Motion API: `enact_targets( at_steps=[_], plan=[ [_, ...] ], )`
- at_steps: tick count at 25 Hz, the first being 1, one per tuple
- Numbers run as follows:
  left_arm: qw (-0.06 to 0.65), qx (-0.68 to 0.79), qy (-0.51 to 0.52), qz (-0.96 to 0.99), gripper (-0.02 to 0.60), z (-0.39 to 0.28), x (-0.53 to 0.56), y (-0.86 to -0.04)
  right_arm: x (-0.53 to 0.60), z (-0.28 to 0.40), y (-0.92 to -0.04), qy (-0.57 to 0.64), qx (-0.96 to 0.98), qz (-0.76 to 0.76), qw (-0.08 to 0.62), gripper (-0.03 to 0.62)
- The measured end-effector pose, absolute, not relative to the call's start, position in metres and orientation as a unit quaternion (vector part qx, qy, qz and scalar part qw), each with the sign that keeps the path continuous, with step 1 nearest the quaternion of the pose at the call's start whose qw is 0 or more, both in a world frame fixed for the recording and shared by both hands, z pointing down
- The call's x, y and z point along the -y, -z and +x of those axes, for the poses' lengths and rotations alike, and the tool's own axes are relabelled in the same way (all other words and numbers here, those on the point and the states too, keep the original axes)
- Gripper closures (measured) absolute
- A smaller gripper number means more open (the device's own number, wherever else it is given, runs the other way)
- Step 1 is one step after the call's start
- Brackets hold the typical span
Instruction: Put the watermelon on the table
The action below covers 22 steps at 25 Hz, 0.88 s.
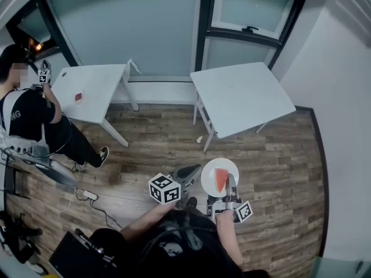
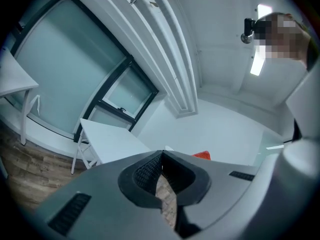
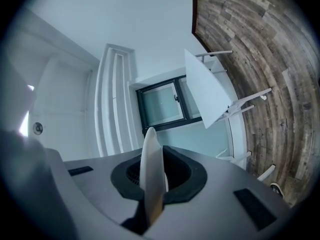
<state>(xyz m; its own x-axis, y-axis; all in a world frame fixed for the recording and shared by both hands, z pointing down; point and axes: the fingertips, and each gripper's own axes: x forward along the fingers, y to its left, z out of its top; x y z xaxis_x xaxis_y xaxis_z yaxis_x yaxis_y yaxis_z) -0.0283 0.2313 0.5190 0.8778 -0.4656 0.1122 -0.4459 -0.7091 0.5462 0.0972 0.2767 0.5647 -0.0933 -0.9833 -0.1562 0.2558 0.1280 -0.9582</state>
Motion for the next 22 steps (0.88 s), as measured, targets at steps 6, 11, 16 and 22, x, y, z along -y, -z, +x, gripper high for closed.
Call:
enact_targets(
  at_steps=[6, 11, 16, 22],
  plan=[
    [0.319, 0.276, 0.022, 0.907, 0.577, -0.023, -0.193, -0.533, -0.237, 0.108, -0.587, 0.578, -0.489, -0.362, 0.544, 0.565],
    [0.333, 0.281, 0.014, 0.900, 0.577, -0.015, -0.153, -0.543, -0.202, 0.119, -0.595, 0.577, -0.477, -0.365, 0.554, 0.565],
    [0.336, 0.270, 0.009, 0.902, 0.577, -0.004, -0.101, -0.555, -0.148, 0.137, -0.609, 0.553, -0.478, -0.383, 0.565, 0.565],
    [0.343, 0.253, 0.023, 0.904, 0.577, -0.015, -0.023, -0.548, -0.068, 0.129, -0.599, 0.542, -0.490, -0.399, 0.553, 0.565]
  ],
)
